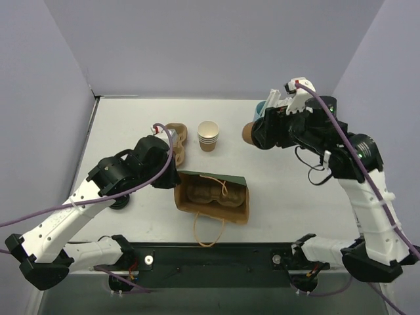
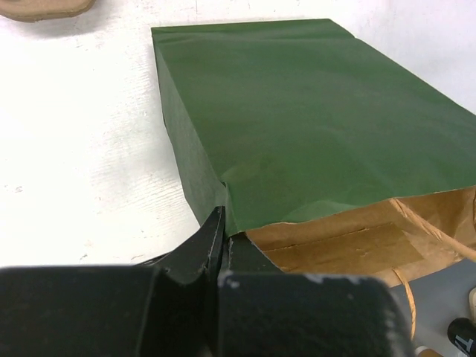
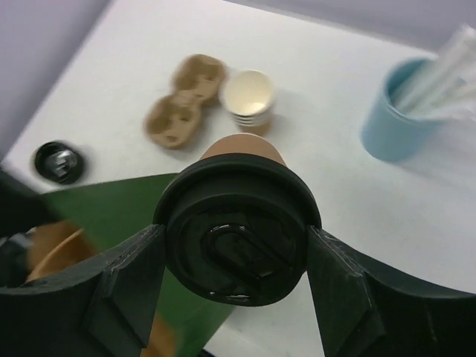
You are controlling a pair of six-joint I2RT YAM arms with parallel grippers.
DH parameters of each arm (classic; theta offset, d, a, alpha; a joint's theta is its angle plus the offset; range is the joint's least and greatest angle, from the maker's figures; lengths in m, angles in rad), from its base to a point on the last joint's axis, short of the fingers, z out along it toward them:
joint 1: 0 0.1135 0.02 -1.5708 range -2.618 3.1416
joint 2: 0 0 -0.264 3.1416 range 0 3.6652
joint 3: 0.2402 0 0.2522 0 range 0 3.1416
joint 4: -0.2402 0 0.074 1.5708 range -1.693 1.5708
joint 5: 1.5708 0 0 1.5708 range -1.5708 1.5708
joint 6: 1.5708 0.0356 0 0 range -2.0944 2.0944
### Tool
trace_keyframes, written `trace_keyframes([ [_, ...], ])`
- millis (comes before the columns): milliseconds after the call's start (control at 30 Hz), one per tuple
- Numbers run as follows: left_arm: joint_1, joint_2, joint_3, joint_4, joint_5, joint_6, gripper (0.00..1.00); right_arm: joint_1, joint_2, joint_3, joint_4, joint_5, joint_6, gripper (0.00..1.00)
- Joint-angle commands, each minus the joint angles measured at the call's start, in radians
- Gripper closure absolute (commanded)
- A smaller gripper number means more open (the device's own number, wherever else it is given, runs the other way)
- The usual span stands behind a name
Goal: Pack the takeout coffee
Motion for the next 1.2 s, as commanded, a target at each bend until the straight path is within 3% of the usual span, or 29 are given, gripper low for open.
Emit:
trace_keyframes([
  [0,0.002,0.026,0.062,-0.041,0.008,-0.006,1.00,0.235,-0.050,0.149,-0.073,-0.019,-0.042,0.46],
  [33,0.003,0.029,0.061,-0.038,0.011,-0.006,1.00,0.334,-0.054,0.166,-0.057,-0.014,-0.039,0.46],
  [200,0.003,0.034,0.056,-0.009,0.052,-0.016,1.00,0.597,-0.055,0.218,0.052,0.035,-0.037,0.48],
  [300,0.003,0.029,0.067,0.005,0.066,-0.030,1.00,0.683,-0.034,0.227,0.074,0.024,-0.048,0.48],
  [500,0.003,0.025,0.070,0.017,0.062,-0.018,1.00,0.788,0.018,0.177,0.048,0.047,-0.082,0.48],
  [733,0.006,-0.006,0.013,0.080,0.083,0.004,1.00,0.921,0.080,0.132,-0.073,0.269,-0.188,0.48],
  [1000,0.009,-0.076,-0.069,0.208,0.100,0.074,1.00,0.938,0.106,0.007,-0.098,0.384,-0.338,0.50],
  [1167,0.009,-0.107,-0.158,0.334,0.189,0.099,1.00,0.940,0.095,-0.112,-0.075,0.432,-0.430,0.51],
])
